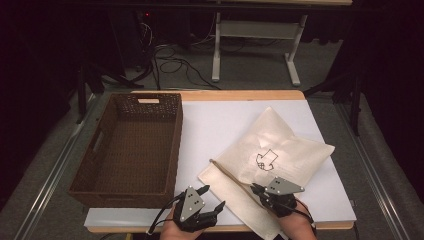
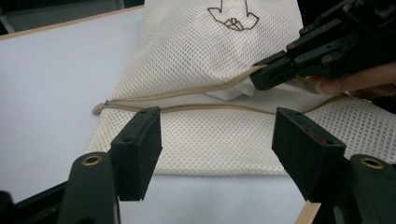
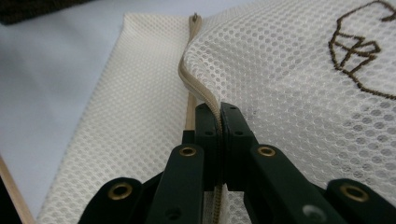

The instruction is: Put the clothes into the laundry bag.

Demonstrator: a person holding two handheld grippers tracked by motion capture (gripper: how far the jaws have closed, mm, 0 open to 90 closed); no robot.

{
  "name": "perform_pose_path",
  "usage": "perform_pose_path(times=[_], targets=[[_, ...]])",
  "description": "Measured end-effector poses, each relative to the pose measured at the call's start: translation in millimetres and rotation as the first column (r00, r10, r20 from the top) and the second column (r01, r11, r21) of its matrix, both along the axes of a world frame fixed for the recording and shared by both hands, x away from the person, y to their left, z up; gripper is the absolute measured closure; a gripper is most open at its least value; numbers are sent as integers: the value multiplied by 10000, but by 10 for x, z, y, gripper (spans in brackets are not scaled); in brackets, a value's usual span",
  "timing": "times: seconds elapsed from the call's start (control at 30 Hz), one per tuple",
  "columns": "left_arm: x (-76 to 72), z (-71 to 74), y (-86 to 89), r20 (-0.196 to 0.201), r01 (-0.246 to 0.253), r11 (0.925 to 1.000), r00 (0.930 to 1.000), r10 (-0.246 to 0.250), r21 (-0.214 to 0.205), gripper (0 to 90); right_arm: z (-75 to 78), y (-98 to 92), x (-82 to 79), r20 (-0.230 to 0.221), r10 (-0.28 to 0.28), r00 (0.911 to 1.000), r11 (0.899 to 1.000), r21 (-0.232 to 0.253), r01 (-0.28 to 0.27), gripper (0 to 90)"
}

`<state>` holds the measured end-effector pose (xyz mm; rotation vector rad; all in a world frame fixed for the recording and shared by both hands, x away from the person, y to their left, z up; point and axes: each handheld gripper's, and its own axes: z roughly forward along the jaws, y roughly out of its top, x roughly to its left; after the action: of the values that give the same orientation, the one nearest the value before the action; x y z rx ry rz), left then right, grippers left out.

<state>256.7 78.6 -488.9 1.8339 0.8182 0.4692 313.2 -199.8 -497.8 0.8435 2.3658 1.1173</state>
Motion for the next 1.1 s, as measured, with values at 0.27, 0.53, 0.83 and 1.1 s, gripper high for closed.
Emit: perform_pose_path(times=[0.27,0.53,0.83,1.1], targets=[[9,1,7,-50,-23,10000,10000,22,-56,337,-100,24,48,-585,21,9983,9982,-605,-56,881],[15,0,17,-100,-56,9999,9999,54,-108,336,-160,60,70,-1027,-46,9947,9958,-917,-49,880],[22,3,20,-85,-111,9999,9999,110,-125,330,-115,17,57,-975,-91,9952,9994,-334,59,768],[22,-19,-26,-96,-2,10000,10000,2,11,329,-56,25,8,-740,40,9973,9999,-133,-50,716]])
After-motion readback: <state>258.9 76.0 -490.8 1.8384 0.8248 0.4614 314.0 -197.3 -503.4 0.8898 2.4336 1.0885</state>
